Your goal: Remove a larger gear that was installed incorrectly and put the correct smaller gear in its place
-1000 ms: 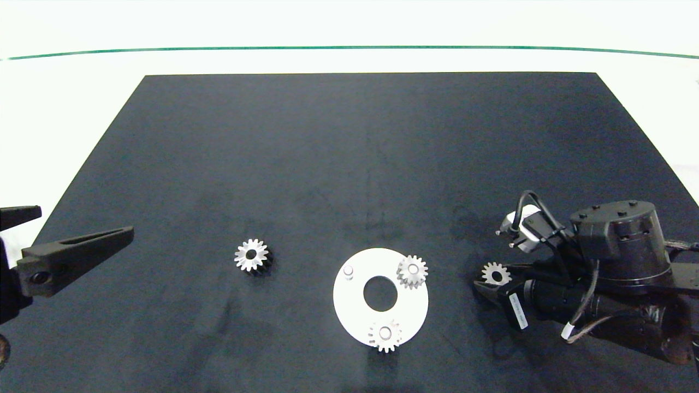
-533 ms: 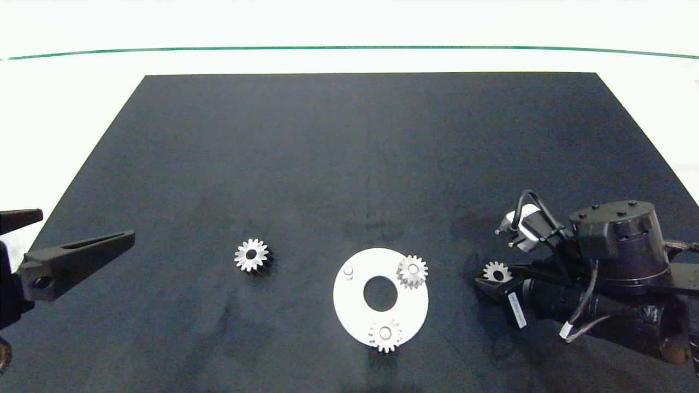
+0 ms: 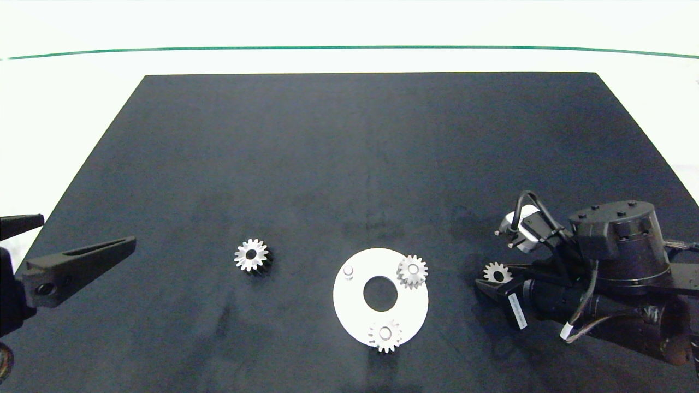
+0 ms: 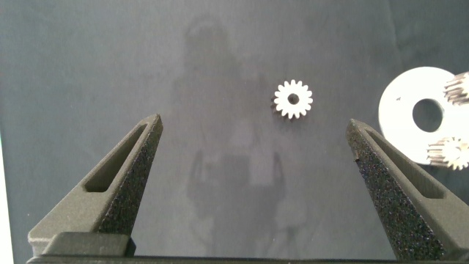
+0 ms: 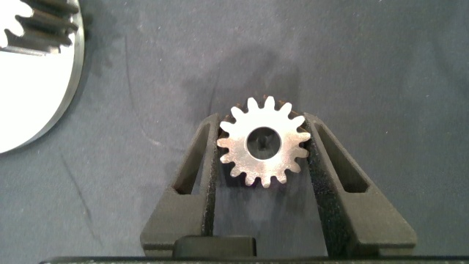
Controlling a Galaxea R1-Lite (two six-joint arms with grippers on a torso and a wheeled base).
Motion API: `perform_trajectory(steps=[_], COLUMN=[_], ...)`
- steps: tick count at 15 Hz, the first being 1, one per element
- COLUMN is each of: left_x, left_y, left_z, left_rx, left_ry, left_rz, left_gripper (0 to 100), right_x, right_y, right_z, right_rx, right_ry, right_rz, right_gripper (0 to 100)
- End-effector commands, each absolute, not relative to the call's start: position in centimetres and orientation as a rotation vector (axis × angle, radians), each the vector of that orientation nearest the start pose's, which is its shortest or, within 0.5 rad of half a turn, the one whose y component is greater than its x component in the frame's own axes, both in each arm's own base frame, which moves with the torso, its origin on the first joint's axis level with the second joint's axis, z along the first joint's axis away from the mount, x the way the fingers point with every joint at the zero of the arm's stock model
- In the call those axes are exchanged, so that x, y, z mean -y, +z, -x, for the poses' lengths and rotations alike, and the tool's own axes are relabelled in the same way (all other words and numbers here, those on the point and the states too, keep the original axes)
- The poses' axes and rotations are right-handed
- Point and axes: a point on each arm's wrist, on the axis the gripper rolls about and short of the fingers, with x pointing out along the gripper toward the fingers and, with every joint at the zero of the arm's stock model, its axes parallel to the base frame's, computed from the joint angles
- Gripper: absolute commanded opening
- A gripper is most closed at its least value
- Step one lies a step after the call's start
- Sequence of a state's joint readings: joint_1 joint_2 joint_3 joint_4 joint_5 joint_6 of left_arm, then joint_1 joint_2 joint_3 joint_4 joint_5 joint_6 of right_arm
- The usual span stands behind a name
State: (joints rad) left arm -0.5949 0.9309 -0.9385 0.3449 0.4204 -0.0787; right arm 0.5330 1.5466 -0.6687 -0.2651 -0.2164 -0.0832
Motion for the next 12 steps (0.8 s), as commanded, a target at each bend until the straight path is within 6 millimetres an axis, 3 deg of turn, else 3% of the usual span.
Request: perform_trajectory(steps=[1, 4, 7, 12], left_x=[4.1, 3.7, 3.4, 2.9], left_y=[28.0, 28.1, 27.9, 27.5], left_z=[-7.7, -7.1, -6.6, -6.0], left_rx=[-0.308, -0.288, -0.281, -0.273], left_ry=[-0.158, -0.16, -0.16, -0.161], left_rz=[-0.088, -0.075, -0.073, -0.07], left_gripper=[100, 100, 100, 100], right_x=[-11.9, -12.6, -14.6, -20.9], right_y=[18.1, 20.5, 22.0, 21.8], right_z=[-21.2, -20.6, -20.1, -21.1], right_rx=[-0.474, -0.443, -0.401, -0.414], right_ry=[0.34, 0.375, 0.45, 0.576], right_rz=[0.318, 0.315, 0.316, 0.275], right_gripper=[28, 28, 28, 28])
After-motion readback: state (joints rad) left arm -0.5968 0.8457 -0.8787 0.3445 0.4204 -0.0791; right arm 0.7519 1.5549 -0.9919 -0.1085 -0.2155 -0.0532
